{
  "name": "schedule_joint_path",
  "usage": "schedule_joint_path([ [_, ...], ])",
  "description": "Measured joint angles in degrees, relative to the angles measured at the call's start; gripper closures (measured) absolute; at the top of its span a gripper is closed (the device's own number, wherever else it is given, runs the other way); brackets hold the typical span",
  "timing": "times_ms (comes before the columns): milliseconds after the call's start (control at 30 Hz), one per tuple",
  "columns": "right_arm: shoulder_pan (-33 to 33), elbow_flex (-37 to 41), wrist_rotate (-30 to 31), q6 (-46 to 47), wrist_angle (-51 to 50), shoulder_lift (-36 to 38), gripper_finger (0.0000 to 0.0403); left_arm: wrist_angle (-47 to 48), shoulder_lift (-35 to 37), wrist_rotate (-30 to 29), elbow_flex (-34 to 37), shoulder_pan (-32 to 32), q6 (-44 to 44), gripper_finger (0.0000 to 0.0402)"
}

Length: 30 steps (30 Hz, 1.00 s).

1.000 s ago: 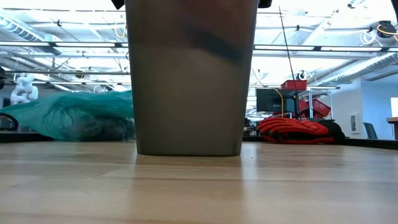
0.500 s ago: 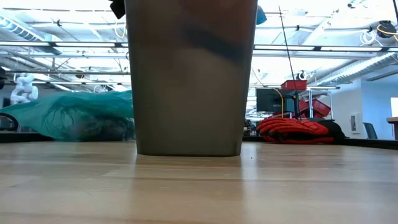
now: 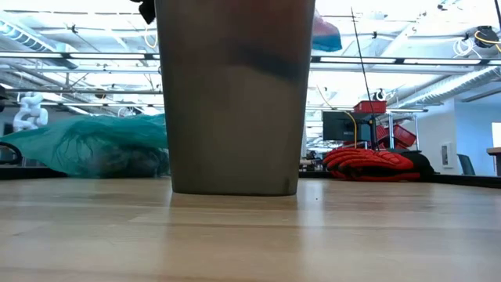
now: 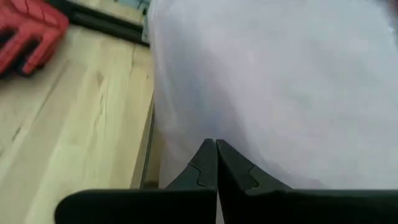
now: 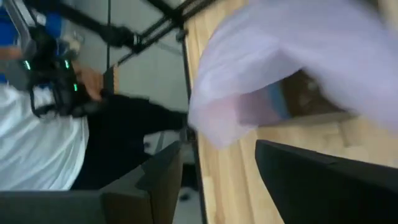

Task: Place trash/remove bag and relplace
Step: Insert a new pink trash bag into the black trash bin

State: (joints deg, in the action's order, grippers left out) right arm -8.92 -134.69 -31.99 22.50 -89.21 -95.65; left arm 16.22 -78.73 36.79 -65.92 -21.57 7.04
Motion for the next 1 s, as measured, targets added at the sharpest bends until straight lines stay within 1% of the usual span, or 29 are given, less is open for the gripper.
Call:
schedule_joint_path([
  [67, 1.8, 0.0, 0.1, 1.0, -0.9, -1.0, 0.0212, 0.4, 1.4, 0.3, 0.0, -0.6, 0.0, 0.0402],
  [167, 4.0, 2.2, 0.9, 3.4, -0.9, -1.5, 0.0217, 0.8, 3.3, 0.7, 0.0, -1.1, 0.2, 0.0402],
  [333, 6.5, 7.5, 9.3, 5.3, -0.8, -1.4, 0.0218, 0.6, 8.2, 1.1, -0.1, -2.0, 1.1, 0.0402],
  [400, 7.5, 10.1, 11.4, 5.6, 0.2, -1.4, 0.0218, 0.9, 9.9, 1.1, -0.1, -2.5, 1.6, 0.0402],
  [533, 9.6, 15.7, 12.0, 8.1, 11.1, -1.5, 0.0218, 2.0, 12.7, 1.1, -0.1, -3.3, 1.6, 0.0402],
  [667, 11.2, 21.2, 14.5, 13.5, 25.6, -1.3, 0.0218, 5.0, 15.0, 2.2, -0.1, -4.1, 1.4, 0.0402],
  [767, 11.8, 25.4, 22.0, 19.0, 31.0, -1.4, 0.0218, 6.1, 17.9, 3.5, -0.1, -4.3, 1.1, 0.0402],
  [867, 12.7, 29.2, 30.2, 25.3, 32.6, -1.4, 0.0218, 7.1, 21.1, 3.8, -0.1, -4.3, -0.4, 0.0402],
  [933, 13.8, 30.2, 32.8, 28.4, 33.9, -1.5, 0.0218, 8.1, 22.8, 3.8, -0.1, -4.3, -0.8, 0.0402],
  [1000, 15.0, 30.3, 34.0, 30.8, 36.6, -1.5, 0.0218, 9.6, 24.0, 3.9, -0.1, -4.3, -1.2, 0.0402],
])
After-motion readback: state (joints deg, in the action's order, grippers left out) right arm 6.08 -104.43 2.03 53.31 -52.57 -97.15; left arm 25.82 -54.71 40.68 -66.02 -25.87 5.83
